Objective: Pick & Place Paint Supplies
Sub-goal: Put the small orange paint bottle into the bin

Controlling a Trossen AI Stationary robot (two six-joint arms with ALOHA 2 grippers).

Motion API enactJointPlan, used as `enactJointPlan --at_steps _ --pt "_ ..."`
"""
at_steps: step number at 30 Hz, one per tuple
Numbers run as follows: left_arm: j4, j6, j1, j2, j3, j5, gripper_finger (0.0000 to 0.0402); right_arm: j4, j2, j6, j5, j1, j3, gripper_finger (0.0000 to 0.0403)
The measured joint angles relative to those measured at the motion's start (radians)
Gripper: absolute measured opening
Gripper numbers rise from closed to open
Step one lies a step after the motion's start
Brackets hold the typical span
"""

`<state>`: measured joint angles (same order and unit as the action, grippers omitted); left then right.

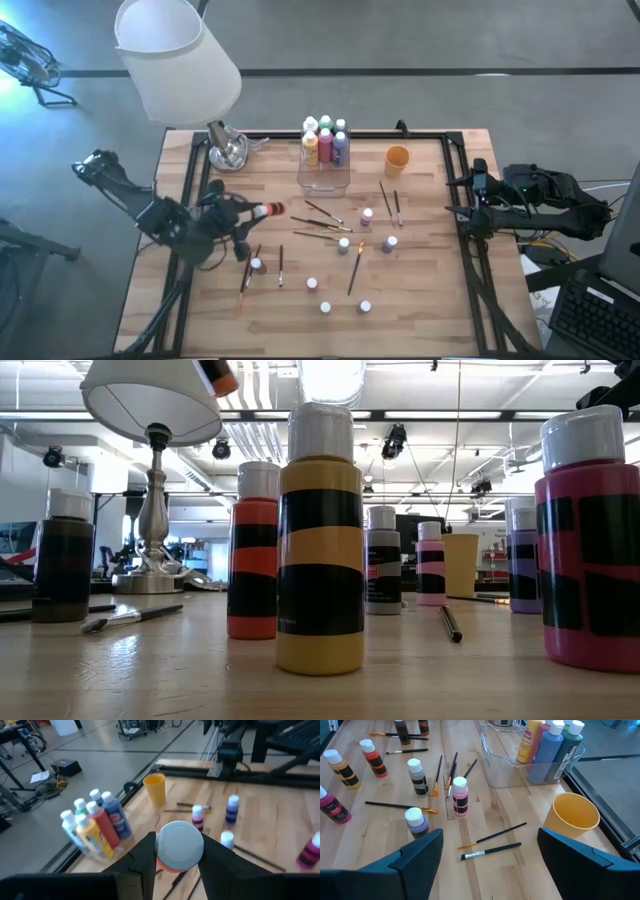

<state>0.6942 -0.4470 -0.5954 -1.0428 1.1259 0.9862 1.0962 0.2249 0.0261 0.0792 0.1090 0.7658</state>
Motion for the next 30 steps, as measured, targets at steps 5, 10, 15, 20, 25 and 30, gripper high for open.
enactJointPlan --at_steps 5,10,15,20,25,30 --pt "-0.15 0.133 0.114 -0.001 -0.001 -0.102 0.0122 0.0 0.0 0.0 0.0 0.0 0.0 0.0302" --pt "-0.243 0.198 0.243 -0.026 -0.001 -0.189 0.0122 0.0 0.0 0.0 0.0 0.0 0.0 0.0289" --pt "-0.31 0.219 0.373 -0.077 -0.001 -0.282 0.0122 0.0 0.0 0.0 0.0 0.0 0.0 0.0276" --pt "-0.328 0.215 0.493 -0.138 0.005 -0.363 0.0122 0.0 0.0 0.0 0.0 0.0 0.0 0.0262" --pt "-0.355 0.21 0.593 -0.209 0.008 -0.422 0.0122 0.0 0.0 0.0 0.0 0.0 0.0 0.0247" --pt "-0.382 0.209 0.669 -0.271 0.008 -0.446 0.0122 0.0 0.0 0.0 0.0 0.0 0.0 0.0234"
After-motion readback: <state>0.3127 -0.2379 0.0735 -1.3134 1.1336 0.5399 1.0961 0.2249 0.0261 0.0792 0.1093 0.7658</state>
